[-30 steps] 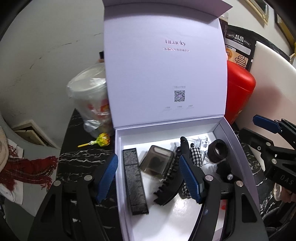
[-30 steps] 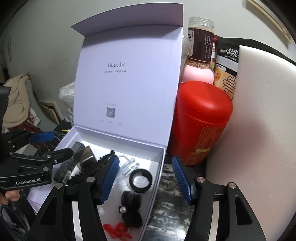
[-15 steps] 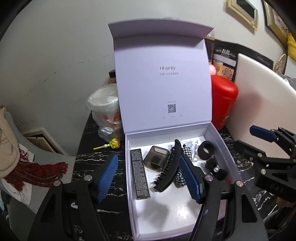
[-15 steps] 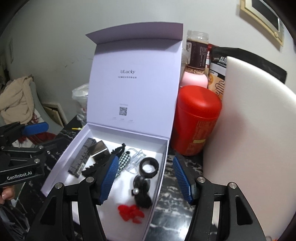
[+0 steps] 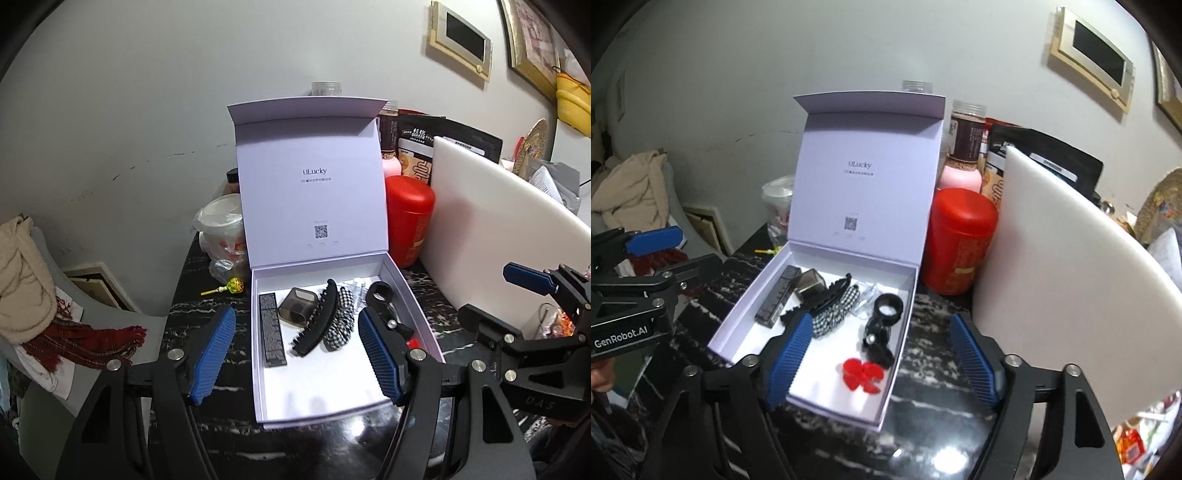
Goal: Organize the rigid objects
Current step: 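Withdraw both tools from the gift box back over the table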
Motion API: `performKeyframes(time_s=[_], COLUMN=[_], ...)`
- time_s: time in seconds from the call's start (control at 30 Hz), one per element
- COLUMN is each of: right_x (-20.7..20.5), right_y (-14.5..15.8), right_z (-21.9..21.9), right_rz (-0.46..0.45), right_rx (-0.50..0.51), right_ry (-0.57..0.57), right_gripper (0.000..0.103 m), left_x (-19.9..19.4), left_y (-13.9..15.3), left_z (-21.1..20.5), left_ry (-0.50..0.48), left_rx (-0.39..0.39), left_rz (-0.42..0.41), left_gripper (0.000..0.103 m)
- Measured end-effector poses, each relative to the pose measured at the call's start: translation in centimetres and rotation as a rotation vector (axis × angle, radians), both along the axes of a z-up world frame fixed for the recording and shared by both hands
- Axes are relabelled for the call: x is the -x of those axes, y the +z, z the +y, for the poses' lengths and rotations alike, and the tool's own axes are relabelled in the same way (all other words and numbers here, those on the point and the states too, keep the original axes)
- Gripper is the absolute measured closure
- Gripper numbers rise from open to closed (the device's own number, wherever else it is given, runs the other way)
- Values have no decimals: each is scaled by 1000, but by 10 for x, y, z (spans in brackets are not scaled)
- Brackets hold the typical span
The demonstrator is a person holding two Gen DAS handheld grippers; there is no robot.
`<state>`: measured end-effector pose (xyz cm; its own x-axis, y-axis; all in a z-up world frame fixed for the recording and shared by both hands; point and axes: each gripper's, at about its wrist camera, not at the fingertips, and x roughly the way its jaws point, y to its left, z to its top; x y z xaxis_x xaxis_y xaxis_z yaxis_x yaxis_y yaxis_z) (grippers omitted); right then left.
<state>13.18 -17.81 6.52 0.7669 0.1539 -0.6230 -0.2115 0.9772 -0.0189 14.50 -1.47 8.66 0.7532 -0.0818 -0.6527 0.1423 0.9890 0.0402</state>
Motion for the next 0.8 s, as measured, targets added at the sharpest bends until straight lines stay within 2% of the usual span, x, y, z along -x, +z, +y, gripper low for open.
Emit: performKeyframes(time_s=[0.07,0.4,0.8], right_x=[8,54,92], right_y=[3,20,20], right_z=[-2,-8,-10], right_rz=[-4,-58,-77], right_rx=[3,5,10], right_ry=[-17,-33,-43], right_gripper=[21,15,14], left_x=[9,46,79], left_y=[3,12,13], left_z=[0,-2,3], left_ry=[-1,-9,19], left_rx=[4,4,21], left_rz=[-12,-40,-40], left_gripper=[24,24,24])
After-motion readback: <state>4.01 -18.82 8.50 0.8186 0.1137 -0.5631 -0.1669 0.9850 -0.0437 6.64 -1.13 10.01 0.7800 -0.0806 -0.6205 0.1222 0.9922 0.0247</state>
